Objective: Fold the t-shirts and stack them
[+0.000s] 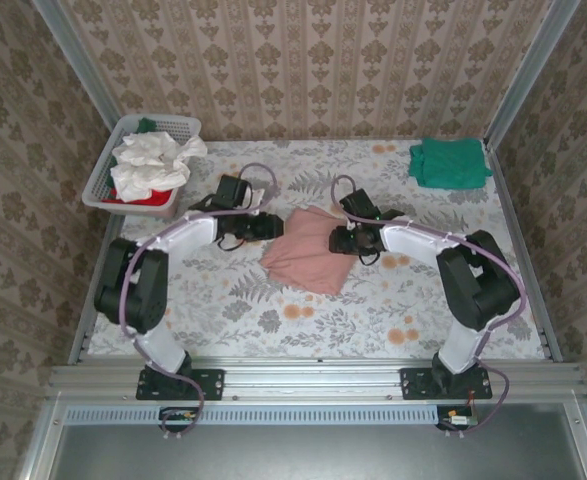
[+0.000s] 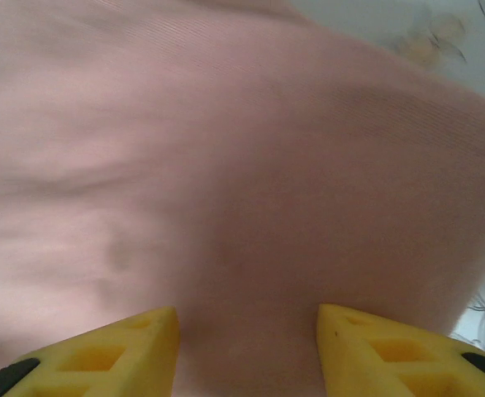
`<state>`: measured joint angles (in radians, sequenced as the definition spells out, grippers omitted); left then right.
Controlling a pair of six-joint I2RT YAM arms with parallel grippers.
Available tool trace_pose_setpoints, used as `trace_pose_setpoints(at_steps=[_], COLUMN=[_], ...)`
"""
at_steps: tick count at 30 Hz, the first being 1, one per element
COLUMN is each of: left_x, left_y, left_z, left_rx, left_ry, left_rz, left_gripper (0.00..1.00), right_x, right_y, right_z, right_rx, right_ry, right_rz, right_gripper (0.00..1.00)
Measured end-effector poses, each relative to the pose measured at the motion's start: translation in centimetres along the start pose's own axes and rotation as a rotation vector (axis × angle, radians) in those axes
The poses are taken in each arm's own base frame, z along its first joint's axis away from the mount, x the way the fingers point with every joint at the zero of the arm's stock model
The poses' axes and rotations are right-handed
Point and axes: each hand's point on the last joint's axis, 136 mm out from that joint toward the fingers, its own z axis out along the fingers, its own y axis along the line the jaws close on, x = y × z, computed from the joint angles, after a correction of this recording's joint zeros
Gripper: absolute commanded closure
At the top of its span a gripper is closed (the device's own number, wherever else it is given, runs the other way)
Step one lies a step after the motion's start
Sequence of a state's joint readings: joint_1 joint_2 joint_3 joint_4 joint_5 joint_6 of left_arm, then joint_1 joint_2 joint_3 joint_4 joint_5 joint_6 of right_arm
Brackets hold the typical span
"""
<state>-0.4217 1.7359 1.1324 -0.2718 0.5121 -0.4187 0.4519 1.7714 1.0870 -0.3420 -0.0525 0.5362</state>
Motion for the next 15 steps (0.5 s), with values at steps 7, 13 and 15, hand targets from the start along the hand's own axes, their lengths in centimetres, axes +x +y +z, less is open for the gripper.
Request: trace_pose_setpoints(at_steps=[7,13,15], left_x=[0.7,3.4,4.0], left_y=[1.7,2.0,1.8], left_z=[3.6,4.5,4.8], left_rx=[0.019,0.037,0.045], left_ry=[0.062,0.104,0.110], left_rz=[-0.026,-0.064,-0.063], left_gripper=[0.60,0.59,0.59], right_x=[-3.1,-8.7,-9.6], right_y=[-2.4,-1.4,-0.9], right_z=[1.9,1.9,0.7], right_rx=[0.009,-0.012,-0.017], right_ry=[0.027,-0.016,-0.046], right_rz=[0.074,0.022,-0.003], right_gripper=[0.50,0.40,0.32])
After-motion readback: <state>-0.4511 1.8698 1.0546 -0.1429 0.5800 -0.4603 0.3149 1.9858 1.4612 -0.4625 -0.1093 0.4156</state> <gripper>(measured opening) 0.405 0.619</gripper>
